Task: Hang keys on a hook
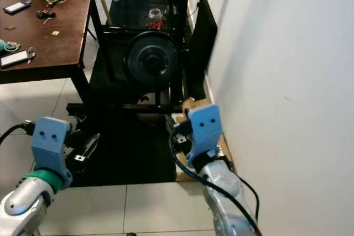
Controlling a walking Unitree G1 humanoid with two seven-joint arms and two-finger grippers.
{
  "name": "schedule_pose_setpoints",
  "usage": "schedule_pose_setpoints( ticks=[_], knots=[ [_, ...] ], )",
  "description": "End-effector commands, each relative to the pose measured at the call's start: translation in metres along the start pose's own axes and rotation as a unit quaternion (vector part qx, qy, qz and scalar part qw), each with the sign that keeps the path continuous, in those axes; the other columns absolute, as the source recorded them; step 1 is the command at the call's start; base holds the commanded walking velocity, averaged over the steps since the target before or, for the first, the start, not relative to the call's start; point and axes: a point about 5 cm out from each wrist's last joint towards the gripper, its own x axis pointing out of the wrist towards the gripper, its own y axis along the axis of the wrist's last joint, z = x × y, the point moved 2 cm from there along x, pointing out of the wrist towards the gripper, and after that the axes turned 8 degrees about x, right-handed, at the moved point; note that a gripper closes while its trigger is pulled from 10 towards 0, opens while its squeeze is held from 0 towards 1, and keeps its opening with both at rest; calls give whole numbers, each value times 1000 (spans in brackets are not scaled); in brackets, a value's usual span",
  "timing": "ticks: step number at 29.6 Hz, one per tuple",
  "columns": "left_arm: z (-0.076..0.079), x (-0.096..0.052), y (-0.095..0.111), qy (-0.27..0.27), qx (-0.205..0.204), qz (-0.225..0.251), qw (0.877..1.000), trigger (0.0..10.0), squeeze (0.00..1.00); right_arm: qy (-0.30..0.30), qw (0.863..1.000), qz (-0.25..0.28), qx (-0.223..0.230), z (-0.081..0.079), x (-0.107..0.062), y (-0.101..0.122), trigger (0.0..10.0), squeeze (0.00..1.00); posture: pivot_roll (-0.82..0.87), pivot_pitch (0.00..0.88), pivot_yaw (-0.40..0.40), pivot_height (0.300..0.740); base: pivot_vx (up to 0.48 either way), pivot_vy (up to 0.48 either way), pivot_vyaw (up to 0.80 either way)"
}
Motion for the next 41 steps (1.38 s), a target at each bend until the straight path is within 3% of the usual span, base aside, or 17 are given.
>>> schedule_pose_setpoints(
  ticks=[1, 8, 16, 22, 26, 28, 30, 36, 38, 41],
  knots=[
    [2, 1, -7, -6, 3, -19, 1000, 10000, 0, 10, 1000, -9, 12, -4, 1, -5, 10000, 0, -44, 115, 97, 740, 0, 0, 0],
    [12, 4, -3, -33, 16, -35, 999, 10000, 0, 29, 999, -19, 33, -8, 5, -7, 10000, 0, -47, 95, 94, 740, 0, 0, 0],
    [19, 4, 16, -40, 7, 1, 999, 10000, 0, 7, 998, -12, 54, -3, 12, 0, 10000, 0, -52, 83, 105, 740, 0, 0, 0],
    [20, 5, 20, -48, -5, 6, 999, 10000, 0, -3, 999, -4, 53, 0, 14, 3, 10000, 0, -54, 85, 107, 740, 0, 0, 0],
    [11, 7, 23, -50, -17, 2, 999, 10000, 0, -16, 999, 12, 42, 6, 17, 11, 10000, 0, -48, 77, 99, 740, 0, 0, 0],
    [5, 10, 33, -47, -10, 21, 999, 10000, 0, -13, 999, 28, 24, 5, 22, 21, 10000, 0, -52, 73, 96, 740, 0, 0, 0],
    [10, 12, 41, -53, -3, 43, 998, 10000, 0, -12, 999, 34, 23, 4, 26, 24, 10000, 0, -56, 76, 94, 740, 0, 0, 0],
    [15, 15, 43, -49, 15, 52, 997, 10000, 0, -13, 999, 35, 25, 4, 27, 24, 10000, 0, -58, 82, 99, 740, 0, 0, 0],
    [15, 19, 47, -28, 39, 64, 997, 10000, 0, -29, 998, 57, 11, 11, 27, 31, 10000, 0, -64, 78, 107, 740, 0, 0, 0],
    [13, 21, 47, -13, 43, 66, 997, 10000, 0, -42, 997, 64, 14, 17, 28, 34, 10000, 0, -67, 61, 111, 740, 0, 0, 0]
  ],
)
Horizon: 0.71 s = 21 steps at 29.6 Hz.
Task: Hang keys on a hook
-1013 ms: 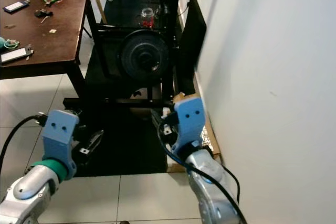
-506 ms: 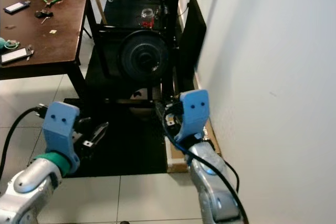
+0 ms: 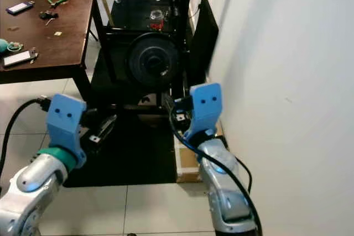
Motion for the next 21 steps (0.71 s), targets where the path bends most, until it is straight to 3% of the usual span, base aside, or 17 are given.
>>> schedule_pose_setpoints(
  ticks=[1, 10, 14, 21],
  knots=[
    [-4, 2, -6, 19, 4, -9, 1000, 10000, 0, -29, 999, 8, 11, 11, 1, 1, 10000, 0, -66, 58, 112, 740, 0, 0, 0],
    [-19, 7, -6, 46, -4, -11, 999, 10000, 0, -29, 999, -14, 41, 9, 3, -5, 10000, 0, -48, 75, 114, 740, 0, 0, 0],
    [-27, -1, -12, 54, 9, -19, 998, 10000, 0, -5, 1000, -2, 16, 3, 3, -5, 10000, 0, -39, 69, 107, 740, 0, 0, 0],
    [-24, 5, -7, 51, 11, -5, 999, 10000, 0, 11, 1000, 7, 3, 1, 10, -1, 10000, 0, -35, 76, 98, 740, 0, 0, 0]
  ],
)
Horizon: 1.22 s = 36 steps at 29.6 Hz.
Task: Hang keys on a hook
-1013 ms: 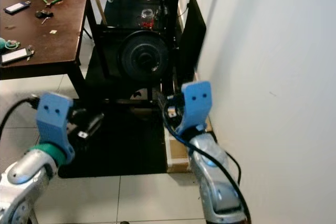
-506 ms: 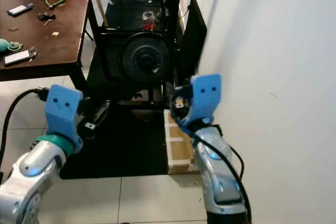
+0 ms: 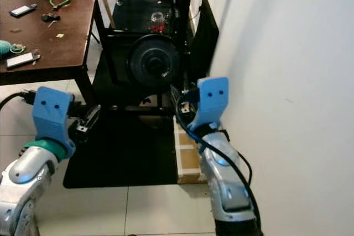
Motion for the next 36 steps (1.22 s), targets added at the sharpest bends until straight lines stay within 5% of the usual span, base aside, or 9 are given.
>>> schedule_pose_setpoints(
  ticks=[1, 36],
  knots=[
    [1, 1, -4, -1, 6, -5, 1000, 10000, 0, 3, 1000, -5, -6, 0, 0, -4, 10000, 0, -35, 76, 98, 740, 0, 0, 0],
    [11, 6, -4, -4, 5, -2, 1000, 10000, 0, -11, 1000, -14, -22, 9, 1, -9, 10000, 0, -51, 79, 105, 740, 0, 0, 759]
  ],
)
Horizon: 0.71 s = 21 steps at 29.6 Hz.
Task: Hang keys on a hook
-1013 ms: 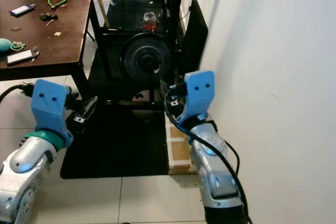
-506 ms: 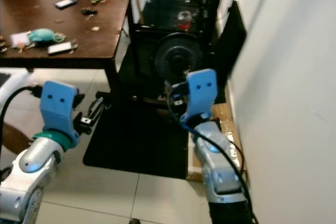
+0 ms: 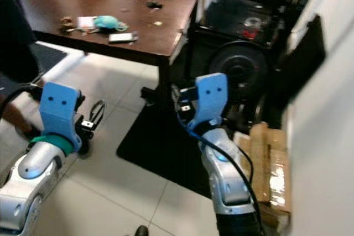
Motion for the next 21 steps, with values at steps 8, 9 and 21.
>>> schedule_pose_setpoints(
  ticks=[8, 9, 21],
  knots=[
    [3, 0, -7, -5, 3, -12, 1000, 10000, 0, -5, 1000, -7, 0, 3, -3, -6, 10000, 0, -50, 75, 105, 740, 0, 0, 788],
    [3, 1, -7, -5, 3, -12, 1000, 10000, 0, -4, 1000, -7, 0, 3, -3, -6, 10000, 0, -50, 73, 106, 740, 0, 0, 788],
    [2, 1, -11, 1, 7, -16, 1000, 10000, 0, -5, 1000, -12, 0, 4, -4, -10, 10000, 0, -56, 65, 105, 740, 0, 0, 788]
  ],
)
